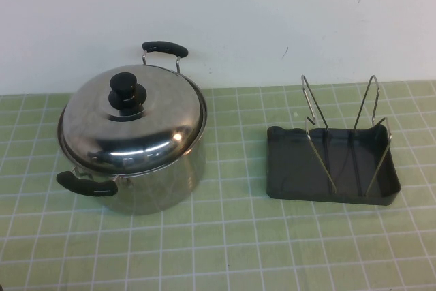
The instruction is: Put pot lid on rack
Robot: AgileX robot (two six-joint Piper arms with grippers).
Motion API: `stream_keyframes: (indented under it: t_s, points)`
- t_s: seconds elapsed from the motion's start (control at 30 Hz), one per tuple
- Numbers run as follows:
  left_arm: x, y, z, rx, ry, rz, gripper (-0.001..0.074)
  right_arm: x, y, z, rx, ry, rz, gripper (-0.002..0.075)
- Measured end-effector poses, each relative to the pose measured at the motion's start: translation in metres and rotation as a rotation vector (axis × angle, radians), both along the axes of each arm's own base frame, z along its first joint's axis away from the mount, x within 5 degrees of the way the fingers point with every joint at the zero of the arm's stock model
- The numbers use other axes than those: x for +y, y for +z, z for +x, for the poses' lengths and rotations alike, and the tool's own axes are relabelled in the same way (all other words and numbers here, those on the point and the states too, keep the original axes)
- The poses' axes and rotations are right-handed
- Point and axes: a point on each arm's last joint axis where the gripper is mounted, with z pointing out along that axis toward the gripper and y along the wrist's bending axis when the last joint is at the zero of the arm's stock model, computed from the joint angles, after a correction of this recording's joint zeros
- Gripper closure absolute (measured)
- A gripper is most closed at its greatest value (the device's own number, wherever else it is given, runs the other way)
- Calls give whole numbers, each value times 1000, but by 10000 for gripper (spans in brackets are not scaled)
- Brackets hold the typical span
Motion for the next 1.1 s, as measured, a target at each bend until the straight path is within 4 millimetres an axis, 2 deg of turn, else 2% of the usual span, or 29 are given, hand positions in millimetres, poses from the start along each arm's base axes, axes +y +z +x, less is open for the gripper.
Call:
stream_keyframes:
  t_s: [1.1]
  points:
    - [-1, 0, 0, 1, -26, -6, 737, 0, 0, 0, -3, 21, -61, 727]
